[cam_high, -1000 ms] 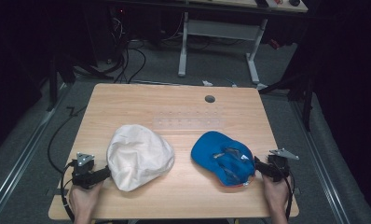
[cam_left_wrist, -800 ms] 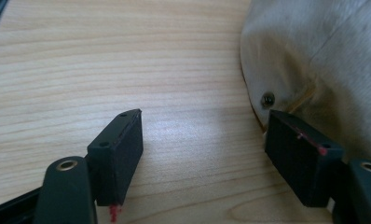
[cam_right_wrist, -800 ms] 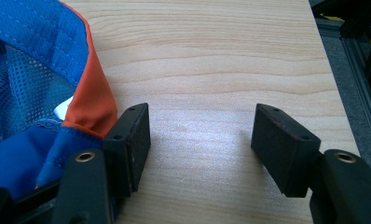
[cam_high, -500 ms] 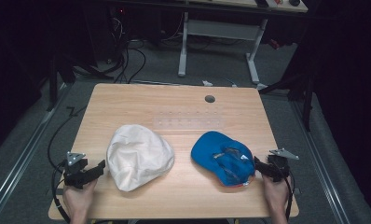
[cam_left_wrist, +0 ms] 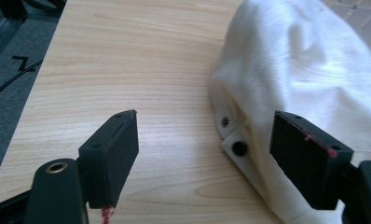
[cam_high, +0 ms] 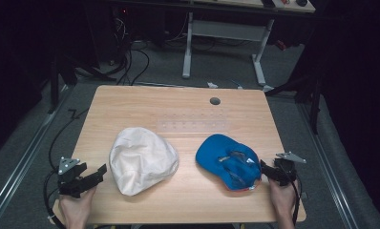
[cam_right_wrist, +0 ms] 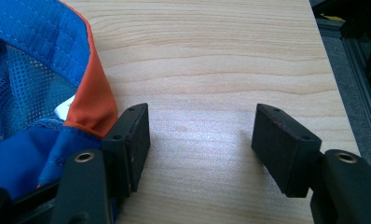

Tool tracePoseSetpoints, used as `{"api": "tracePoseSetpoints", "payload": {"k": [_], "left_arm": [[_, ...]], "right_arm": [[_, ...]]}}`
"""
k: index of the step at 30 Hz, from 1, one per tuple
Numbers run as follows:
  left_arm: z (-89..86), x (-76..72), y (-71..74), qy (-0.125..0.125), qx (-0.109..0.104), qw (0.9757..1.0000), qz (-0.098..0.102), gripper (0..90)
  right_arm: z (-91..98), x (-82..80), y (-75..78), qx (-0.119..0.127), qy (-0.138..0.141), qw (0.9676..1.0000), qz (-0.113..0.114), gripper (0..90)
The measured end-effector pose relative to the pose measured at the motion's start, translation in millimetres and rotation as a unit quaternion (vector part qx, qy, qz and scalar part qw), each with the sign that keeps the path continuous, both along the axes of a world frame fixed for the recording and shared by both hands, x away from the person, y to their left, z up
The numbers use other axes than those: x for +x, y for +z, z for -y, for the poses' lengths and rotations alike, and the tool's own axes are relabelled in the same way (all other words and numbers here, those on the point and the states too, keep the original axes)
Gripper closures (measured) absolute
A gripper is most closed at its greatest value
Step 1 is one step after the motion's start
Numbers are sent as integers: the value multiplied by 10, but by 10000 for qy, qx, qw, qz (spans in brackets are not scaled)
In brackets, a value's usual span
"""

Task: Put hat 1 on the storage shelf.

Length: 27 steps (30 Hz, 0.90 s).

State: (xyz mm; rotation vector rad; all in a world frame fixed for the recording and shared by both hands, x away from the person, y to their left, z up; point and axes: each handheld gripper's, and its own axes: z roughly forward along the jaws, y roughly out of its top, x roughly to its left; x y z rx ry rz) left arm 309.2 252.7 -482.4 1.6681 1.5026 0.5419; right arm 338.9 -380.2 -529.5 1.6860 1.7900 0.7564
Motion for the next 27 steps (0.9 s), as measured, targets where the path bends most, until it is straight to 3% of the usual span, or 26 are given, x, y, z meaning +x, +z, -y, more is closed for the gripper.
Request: {"api": "tracePoseSetpoints", "payload": {"k": [6, 16, 21, 24, 27], "left_arm": [[161, -122, 115, -232, -45, 9997, 17, 210], [629, -286, 202, -756, 18, 9971, -50, 186], [843, -255, 168, -862, -25, 9962, -99, 153], [948, -195, 119, -878, -122, 9958, -209, 142], [1047, -121, 70, -997, -63, 9943, -362, 125]], "right_arm": [[0, 0, 0, 3, -1, 10000, -1, 371], [1, 0, 1, 6, -1, 10000, -5, 370], [1, -1, 2, 1, -3, 10000, -13, 369], [2, -1, 2, 6, -2, 10000, -11, 369], [2, -1, 2, 8, -4, 10000, -11, 369]]}}
